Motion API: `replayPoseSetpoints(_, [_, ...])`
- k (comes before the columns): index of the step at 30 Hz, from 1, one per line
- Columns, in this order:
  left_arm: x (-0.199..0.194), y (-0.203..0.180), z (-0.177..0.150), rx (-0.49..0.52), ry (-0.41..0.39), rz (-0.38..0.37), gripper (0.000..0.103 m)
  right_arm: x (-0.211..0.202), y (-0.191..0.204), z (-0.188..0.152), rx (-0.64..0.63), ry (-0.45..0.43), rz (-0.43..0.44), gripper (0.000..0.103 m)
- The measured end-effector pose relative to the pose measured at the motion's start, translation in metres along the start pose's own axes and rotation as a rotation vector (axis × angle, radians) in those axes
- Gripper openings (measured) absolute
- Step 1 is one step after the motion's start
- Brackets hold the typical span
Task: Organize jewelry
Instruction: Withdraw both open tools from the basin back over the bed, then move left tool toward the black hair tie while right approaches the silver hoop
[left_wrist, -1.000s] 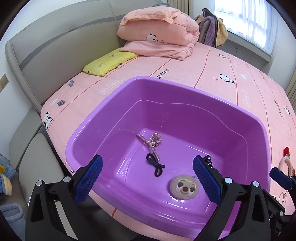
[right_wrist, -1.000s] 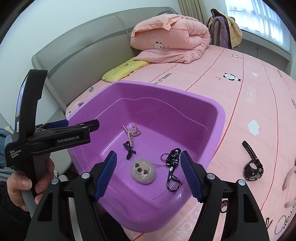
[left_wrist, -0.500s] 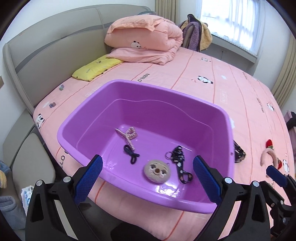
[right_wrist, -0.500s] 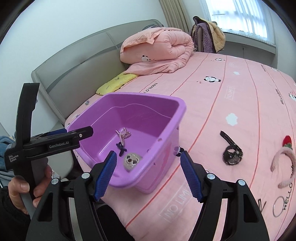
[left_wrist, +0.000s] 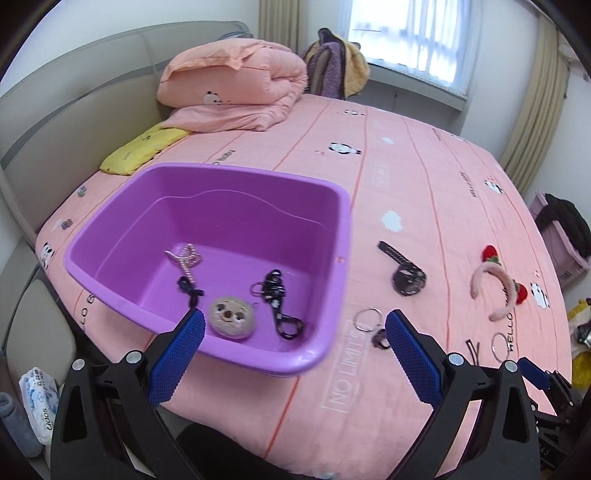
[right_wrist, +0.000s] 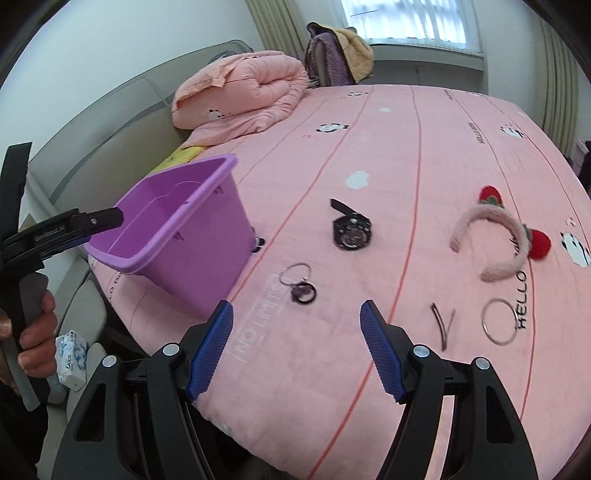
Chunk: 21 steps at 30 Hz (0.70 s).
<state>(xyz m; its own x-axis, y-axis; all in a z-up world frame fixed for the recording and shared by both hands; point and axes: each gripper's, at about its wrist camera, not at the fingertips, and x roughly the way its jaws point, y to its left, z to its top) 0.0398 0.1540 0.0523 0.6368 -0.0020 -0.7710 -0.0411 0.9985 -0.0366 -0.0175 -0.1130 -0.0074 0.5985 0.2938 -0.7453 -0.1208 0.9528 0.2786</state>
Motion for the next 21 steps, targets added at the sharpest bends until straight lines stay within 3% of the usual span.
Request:
replayPoseSetpoints(10, [0.017,-0.077,-0.034,0.048,0.049,-0.11,0.096,-0.041,-0.088,-0.027,0.099,-0.047,-0.136,0.068])
replayPoseSetpoints(15, [0.037,-0.116,-0.052,0.112,0.097,-0.125,0.096,-0.045,-0.117,-0.031,0.142,-0.042,-0.18,0.068])
replayPoseSetpoints(21, [0.066,-0.142,-0.07,0.136,0.102,-0.088,0.096,-0.033,-0.152,-0.038,0.174,-0.013,-0.23,0.068])
